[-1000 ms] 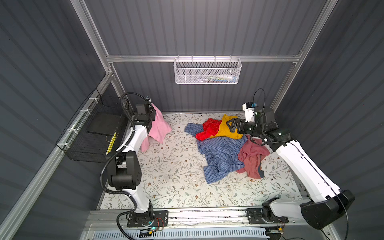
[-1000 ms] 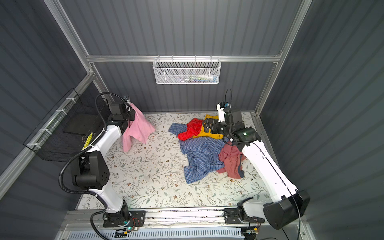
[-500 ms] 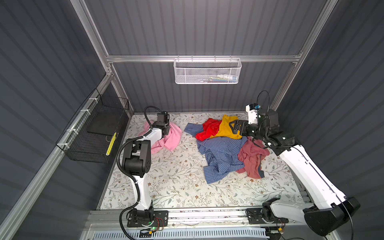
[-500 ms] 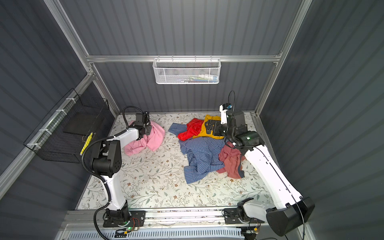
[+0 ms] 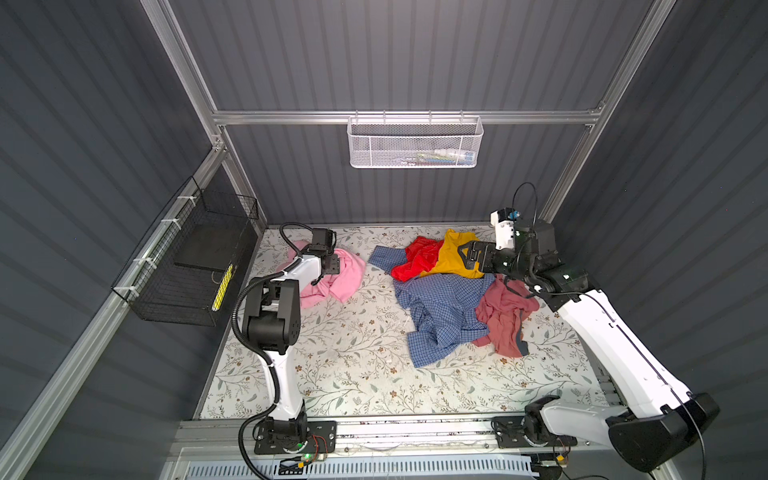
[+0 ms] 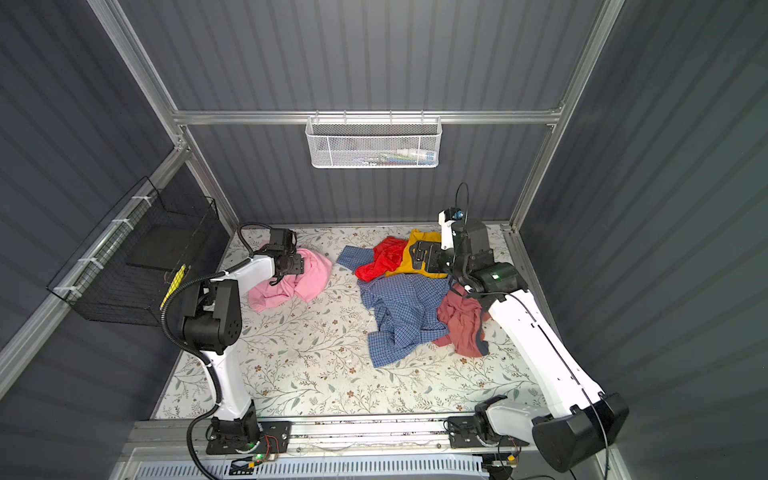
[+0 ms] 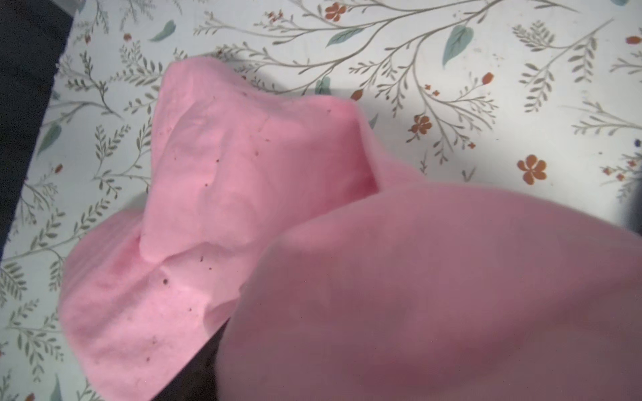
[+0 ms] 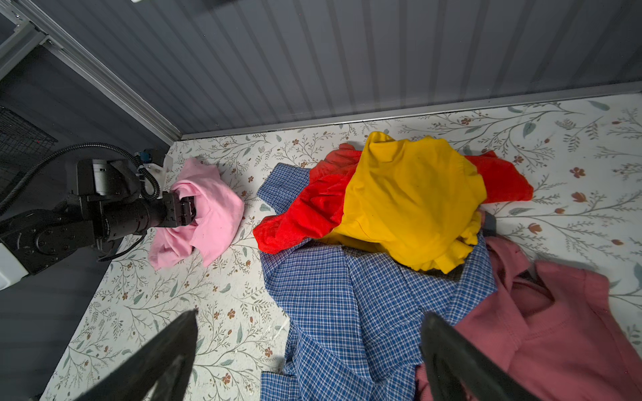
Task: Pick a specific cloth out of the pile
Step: 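Lower the pink shirt onto the table beside the pile with the left gripper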
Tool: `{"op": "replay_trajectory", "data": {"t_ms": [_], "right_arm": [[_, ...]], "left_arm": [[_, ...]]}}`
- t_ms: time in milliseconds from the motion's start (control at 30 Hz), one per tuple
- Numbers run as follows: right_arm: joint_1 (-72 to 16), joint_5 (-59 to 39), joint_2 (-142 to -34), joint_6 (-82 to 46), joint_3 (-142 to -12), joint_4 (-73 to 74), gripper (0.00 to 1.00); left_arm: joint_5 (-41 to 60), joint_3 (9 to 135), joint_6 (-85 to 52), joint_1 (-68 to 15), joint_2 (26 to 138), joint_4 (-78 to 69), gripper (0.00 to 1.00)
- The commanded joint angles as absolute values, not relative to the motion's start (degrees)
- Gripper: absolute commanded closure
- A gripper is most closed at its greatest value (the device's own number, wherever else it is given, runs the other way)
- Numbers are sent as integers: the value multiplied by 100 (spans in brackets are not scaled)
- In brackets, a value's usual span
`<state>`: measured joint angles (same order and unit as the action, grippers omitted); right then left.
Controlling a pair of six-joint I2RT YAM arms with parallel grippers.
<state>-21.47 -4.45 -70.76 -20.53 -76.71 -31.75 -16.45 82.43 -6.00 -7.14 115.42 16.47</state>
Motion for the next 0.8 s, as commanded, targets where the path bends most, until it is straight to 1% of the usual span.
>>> {"op": "replay_trajectory", "data": {"t_ms": [0,33,233,433,533,633,767], "right_arm": [[-2145,-358,-7026,-2022,-7603,-3188,1],[-2145,-352,-7024,-2008,-7604,-3190,1],[-2135,-375,-7073,-1985,-7621,-3195,1],[-2136,-426,-7128,-1976,-7647,-3260,1],[-2135,-437,-7179,-1960,-7680,-3289,1],[-2136,-455,-7238,-1975,-7726,-3297,1],[-2136,-483,-7265,-1995,-7748,-3317,1]], "left_arm": [[-1625,8298,-1094,-485,11321,2175,19],[-1676,8338,-1085,-483,11261,2238,15],[-1654,8170,-929,-745,10749,2175,7],[-1735,7799,-1237,-803,10247,2316,7],[-1734,7735,-1162,-1043,10069,2338,6],[-1746,7725,-1013,-1352,10078,2369,6],[-1571,7805,-1108,-1528,10259,2539,6]]}}
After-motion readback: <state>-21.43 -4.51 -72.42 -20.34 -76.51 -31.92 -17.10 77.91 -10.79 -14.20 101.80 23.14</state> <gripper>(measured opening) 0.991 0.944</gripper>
